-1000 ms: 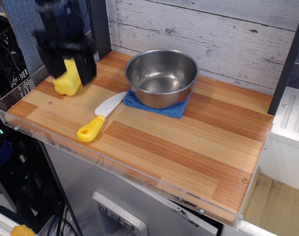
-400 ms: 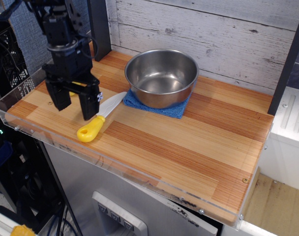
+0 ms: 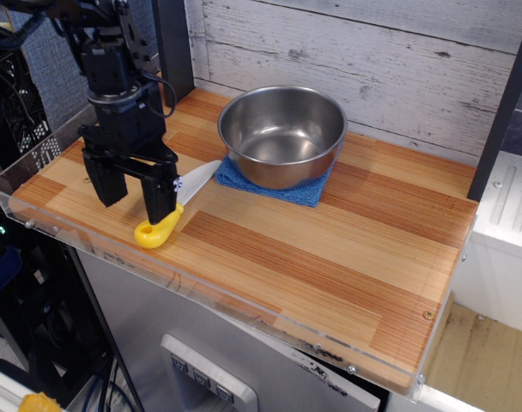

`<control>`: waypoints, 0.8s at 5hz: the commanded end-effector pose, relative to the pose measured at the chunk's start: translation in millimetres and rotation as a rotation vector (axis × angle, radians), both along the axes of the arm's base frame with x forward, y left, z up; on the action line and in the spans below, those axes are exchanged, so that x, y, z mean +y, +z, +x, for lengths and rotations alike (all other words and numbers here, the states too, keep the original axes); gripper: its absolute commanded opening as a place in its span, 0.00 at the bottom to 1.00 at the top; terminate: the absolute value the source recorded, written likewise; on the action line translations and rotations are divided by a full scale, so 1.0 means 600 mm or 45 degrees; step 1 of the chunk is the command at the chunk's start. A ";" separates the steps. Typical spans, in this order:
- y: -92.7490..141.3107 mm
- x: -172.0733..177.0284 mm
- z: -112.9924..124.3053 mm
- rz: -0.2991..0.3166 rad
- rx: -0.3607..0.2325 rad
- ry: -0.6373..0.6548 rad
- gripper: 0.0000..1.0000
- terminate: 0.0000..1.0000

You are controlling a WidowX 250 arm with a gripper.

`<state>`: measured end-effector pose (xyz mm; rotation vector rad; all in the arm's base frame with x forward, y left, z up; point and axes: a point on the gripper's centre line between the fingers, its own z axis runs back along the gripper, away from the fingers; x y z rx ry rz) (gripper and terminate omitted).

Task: Place the yellow knife on the front right part of the table.

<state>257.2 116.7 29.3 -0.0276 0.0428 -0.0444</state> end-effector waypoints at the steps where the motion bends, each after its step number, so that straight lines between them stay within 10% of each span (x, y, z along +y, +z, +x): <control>1: 0.005 -0.006 -0.002 0.023 -0.007 -0.020 1.00 0.00; 4: -0.022 -0.011 -0.005 0.131 0.068 -0.006 1.00 0.00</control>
